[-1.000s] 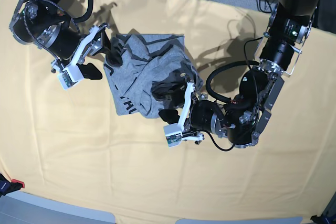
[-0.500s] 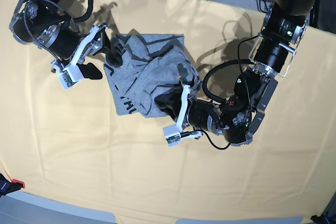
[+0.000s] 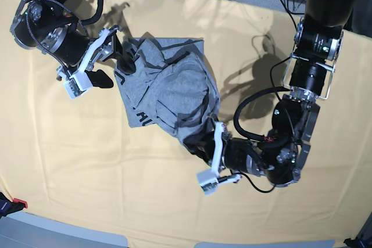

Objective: Layout the t-shirt on the table in an organized manner, then fold the t-shirt properly
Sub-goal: 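Grasp the folded bundle edge with the left gripper and pull it flat, then release the bundle edge and move the left gripper to the bundle's opposite side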

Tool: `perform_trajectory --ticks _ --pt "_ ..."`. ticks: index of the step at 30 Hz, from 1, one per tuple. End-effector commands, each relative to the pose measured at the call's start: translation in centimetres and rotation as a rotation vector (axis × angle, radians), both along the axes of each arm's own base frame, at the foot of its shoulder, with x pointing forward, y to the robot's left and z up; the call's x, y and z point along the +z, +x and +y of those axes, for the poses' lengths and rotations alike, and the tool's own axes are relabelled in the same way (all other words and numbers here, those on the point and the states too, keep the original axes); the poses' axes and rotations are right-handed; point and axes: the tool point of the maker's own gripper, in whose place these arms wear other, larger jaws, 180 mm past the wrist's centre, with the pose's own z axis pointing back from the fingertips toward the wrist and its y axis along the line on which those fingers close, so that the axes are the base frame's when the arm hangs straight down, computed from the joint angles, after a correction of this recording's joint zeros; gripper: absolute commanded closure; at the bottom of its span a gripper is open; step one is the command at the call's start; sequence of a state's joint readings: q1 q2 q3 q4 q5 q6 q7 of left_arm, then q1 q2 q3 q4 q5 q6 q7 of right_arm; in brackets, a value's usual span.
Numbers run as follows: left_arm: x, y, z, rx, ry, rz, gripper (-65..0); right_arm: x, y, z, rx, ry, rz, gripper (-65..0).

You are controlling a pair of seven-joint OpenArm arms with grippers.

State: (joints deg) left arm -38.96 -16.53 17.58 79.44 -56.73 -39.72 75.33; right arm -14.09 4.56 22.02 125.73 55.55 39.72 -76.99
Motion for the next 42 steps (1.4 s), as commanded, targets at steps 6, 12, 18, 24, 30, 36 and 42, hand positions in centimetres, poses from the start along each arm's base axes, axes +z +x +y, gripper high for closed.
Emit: perform_trajectory --ticks 6,12,18,24,30,36,42 --pt "4.5 2.2 4.0 0.107 -0.125 -0.062 0.0 1.3 0.4 0.3 0.009 0.019 -0.054 -38.9" --pt "4.7 2.4 7.0 0.189 -0.173 -0.053 0.0 1.4 0.4 0.3 0.011 0.022 -0.055 -38.9" --pt "1.3 0.8 7.5 0.208 -0.148 0.024 0.0 1.4 0.4 0.3 0.011 0.022 -0.055 -38.9" --pt "0.3 0.3 8.4 0.221 -0.128 0.044 -33.8 1.4 0.4 0.3 0.011 0.022 -0.055 -38.9" --pt "2.1 -1.4 9.4 0.161 -0.196 0.105 -43.6 1.3 0.4 0.3 0.011 0.021 -0.054 -38.9" --pt "3.4 -3.2 7.6 0.096 -0.333 0.150 -43.4 1.6 0.6 0.4 0.009 0.030 -0.066 -38.9" --pt "2.4 -7.3 5.8 0.013 -0.315 0.145 -43.2 1.6 0.6 0.4 0.008 0.031 -0.067 -38.9"
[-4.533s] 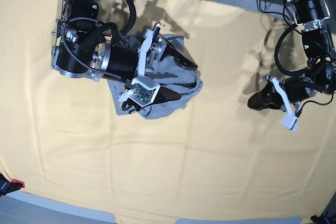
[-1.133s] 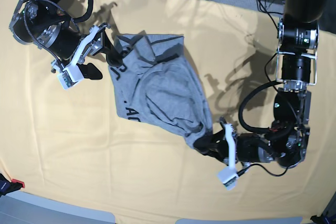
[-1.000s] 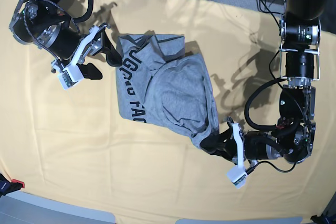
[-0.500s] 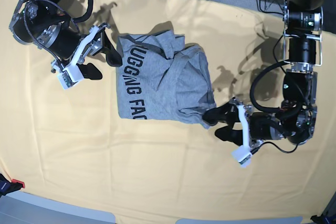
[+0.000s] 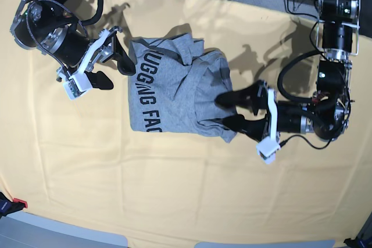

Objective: Layout the t-shirt on the table in an organized manner, then fold the t-shirt properly
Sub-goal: 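Release the bundle edge and move the left gripper to the bundle's opposite side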

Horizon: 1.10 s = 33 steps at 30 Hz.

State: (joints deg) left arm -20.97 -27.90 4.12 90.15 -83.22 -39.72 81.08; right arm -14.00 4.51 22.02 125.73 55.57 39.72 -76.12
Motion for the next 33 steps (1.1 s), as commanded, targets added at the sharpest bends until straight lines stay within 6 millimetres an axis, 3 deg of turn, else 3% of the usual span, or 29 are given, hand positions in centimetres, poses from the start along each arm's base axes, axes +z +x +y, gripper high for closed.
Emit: perform_trajectory --ticks 1,7,10,16,22,27,33 --pt "1.9 -0.4 -0.5 -0.024 -0.037 -0.059 -43.2 1.3 0.4 0.3 0.011 0.021 -0.054 -38.9" --pt "1.8 -6.3 -2.7 -0.138 -0.038 -0.094 -43.2 1.4 0.4 0.3 0.010 0.022 -0.055 -38.9" --pt "0.8 -7.8 -2.9 -0.148 -0.009 -0.087 -43.2 1.4 0.4 0.3 0.010 0.022 -0.055 -38.9" --pt "-3.5 -8.5 -1.4 -0.099 0.154 -0.047 -43.2 1.4 0.4 0.3 0.010 0.022 -0.055 -38.9" --pt "-6.5 -9.2 0.0 -0.069 0.280 -0.021 -43.2 1.4 0.4 0.3 0.010 0.022 -0.055 -38.9" --pt "-6.6 -7.5 -0.1 0.012 0.272 -0.091 -43.2 1.4 0.4 0.3 0.011 0.023 -0.055 -38.9" --pt "-6.9 -7.2 -1.1 0.034 0.234 -0.076 -43.2 1.4 0.4 0.3 0.011 0.023 -0.056 -38.9"
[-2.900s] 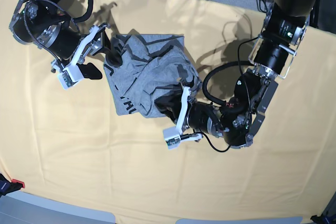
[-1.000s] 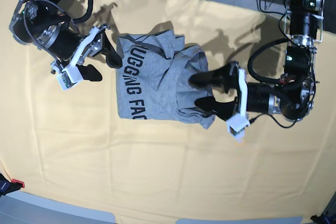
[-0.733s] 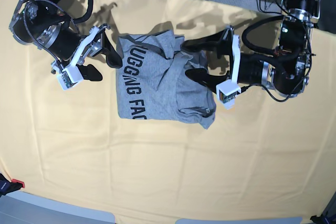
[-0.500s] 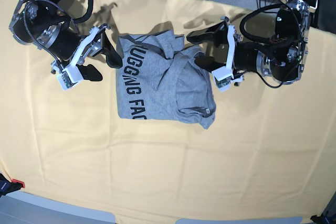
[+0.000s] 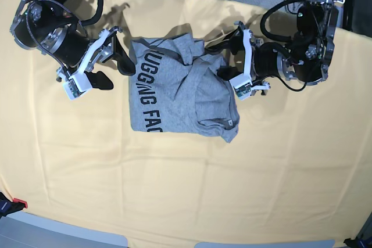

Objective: Layout the t-shirt on the table in an organized manner, then fold the t-shirt properly
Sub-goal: 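Release the bundle edge and move the left gripper to the bundle's opposite side, then pull the bundle edge with the left gripper to square the fold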

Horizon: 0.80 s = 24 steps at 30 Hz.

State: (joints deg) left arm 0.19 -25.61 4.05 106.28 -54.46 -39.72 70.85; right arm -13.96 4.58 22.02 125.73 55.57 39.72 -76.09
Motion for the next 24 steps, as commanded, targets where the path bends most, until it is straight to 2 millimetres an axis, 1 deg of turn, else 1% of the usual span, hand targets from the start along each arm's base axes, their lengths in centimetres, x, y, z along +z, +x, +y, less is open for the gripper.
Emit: perform_trajectory --ticks 1,6,9,10,11,12,14,15,19,21,24 --pt "0.7 0.8 -0.3 0.012 -0.029 -0.027 -43.2 1.4 0.4 0.3 0.011 0.024 -0.054 -38.9" --pt "-0.9 1.7 -0.5 0.068 -0.064 0.028 -43.2 1.4 0.4 0.4 0.012 0.027 -0.055 -38.9" --pt "-1.1 1.6 -0.4 0.066 -0.056 0.039 -42.2 1.4 0.4 0.4 0.012 0.027 -0.055 -38.9" --pt "-1.0 1.6 -0.5 0.063 -0.061 0.040 -39.0 1.4 0.4 0.4 0.012 0.027 -0.055 -38.9" --pt "-0.9 1.5 -0.5 0.061 -0.068 0.044 -33.3 1.4 0.4 0.4 0.012 0.027 -0.055 -38.9" --pt "-0.8 1.5 -0.6 0.061 -0.074 0.044 -24.9 1.4 0.4 0.4 0.012 0.026 -0.055 -38.9" --pt "-0.9 1.5 -0.6 0.061 -0.073 0.045 -4.4 1.4 0.4 0.4 0.012 0.026 -0.055 -38.9" --pt "-0.9 1.5 -0.6 0.060 -0.070 0.045 0.0 1.4 0.4 0.4 0.012 0.026 -0.055 -38.9" --pt "-0.9 1.6 -0.3 0.053 -0.050 0.044 0.0 1.5 0.5 0.4 0.012 0.027 -0.058 -38.9" --pt "-0.6 1.5 -0.3 0.045 -0.055 0.039 0.0 1.5 0.5 0.4 0.011 0.026 -0.058 -38.9" --pt "0.3 0.1 -0.3 -0.017 -0.058 0.066 0.0 1.4 0.5 0.3 0.010 0.023 -0.057 -38.9"
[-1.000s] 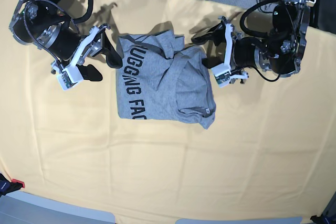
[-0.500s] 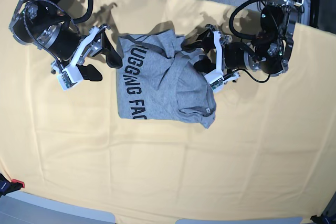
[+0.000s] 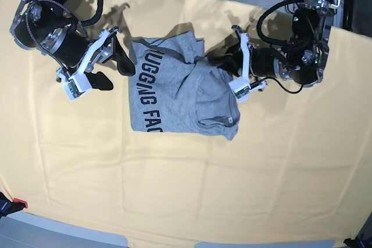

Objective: Layout the t-shirt on the table in an organized manner, then fold the t-shirt properly
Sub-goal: 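Pull the bundle edge with the left gripper to square the fold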

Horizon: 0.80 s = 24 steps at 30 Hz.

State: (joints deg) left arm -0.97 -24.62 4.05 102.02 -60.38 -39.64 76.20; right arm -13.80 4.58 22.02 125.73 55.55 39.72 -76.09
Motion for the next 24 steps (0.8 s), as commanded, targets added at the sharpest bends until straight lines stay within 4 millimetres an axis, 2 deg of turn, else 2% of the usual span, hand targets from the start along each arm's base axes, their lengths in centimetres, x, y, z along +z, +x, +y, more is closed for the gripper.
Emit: perform_trajectory --ticks 1,6,12,24 --pt "1.7 0.0 -0.3 -0.034 -0.033 -0.030 0.0 1.4 0.4 0.3 0.010 0.024 -0.054 -38.9" --pt "3.7 -1.3 -0.3 -0.099 -0.079 -0.032 0.0 1.4 0.4 0.3 0.011 0.024 -0.054 -38.9" --pt "3.3 -1.4 2.2 -0.102 0.008 -0.030 0.0 1.4 0.4 0.3 0.011 0.024 -0.054 -38.9" --pt "3.1 -1.5 5.2 -0.105 0.096 -0.020 0.0 1.4 0.4 0.3 0.011 0.024 -0.055 -38.9"
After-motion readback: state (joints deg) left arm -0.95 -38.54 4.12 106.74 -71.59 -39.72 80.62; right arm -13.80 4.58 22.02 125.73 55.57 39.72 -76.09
